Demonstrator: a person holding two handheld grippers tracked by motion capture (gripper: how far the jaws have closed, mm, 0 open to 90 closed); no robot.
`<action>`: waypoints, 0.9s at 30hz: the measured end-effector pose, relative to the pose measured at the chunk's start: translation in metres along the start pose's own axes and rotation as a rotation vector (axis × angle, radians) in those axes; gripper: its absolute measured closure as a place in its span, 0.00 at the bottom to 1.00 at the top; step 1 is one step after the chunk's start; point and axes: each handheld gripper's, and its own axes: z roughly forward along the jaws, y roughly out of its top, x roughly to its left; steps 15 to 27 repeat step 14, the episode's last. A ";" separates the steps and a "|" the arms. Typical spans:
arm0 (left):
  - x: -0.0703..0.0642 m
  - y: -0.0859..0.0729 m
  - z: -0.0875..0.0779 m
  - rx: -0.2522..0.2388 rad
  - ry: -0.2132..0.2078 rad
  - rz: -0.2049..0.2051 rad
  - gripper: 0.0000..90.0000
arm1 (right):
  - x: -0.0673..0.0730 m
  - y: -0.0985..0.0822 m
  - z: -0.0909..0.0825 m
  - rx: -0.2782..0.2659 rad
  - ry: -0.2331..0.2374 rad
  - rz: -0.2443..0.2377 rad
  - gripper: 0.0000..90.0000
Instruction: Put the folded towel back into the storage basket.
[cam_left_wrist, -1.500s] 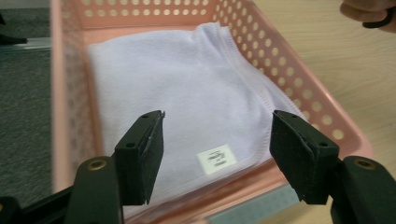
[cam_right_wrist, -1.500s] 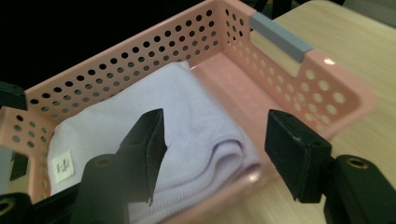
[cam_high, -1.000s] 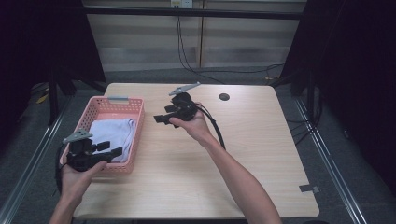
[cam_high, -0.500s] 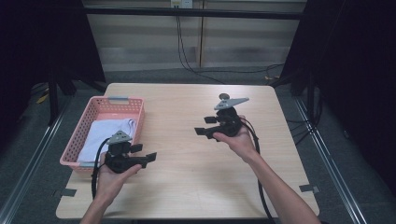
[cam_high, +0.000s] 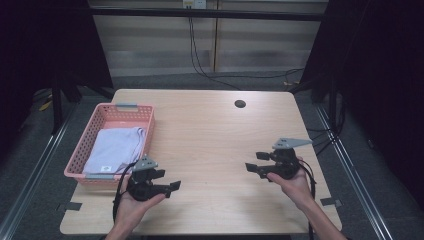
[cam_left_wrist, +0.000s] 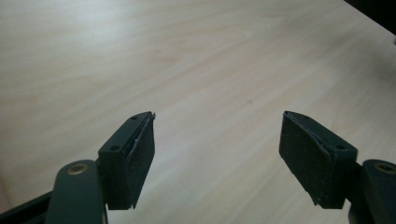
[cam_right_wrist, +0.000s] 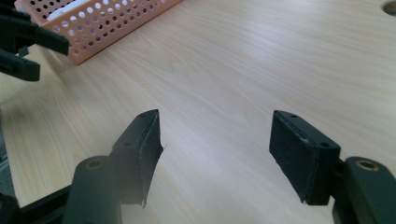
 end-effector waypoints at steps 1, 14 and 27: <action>-0.002 -0.005 0.000 0.006 -0.006 -0.003 0.30 | -0.001 -0.005 -0.004 -0.002 -0.007 0.015 0.38; 0.004 -0.031 -0.004 0.020 0.042 -0.021 0.30 | -0.013 -0.065 -0.040 0.005 -0.112 0.102 0.33; 0.004 -0.031 -0.004 0.020 0.042 -0.021 0.30 | -0.013 -0.065 -0.040 0.005 -0.112 0.102 0.33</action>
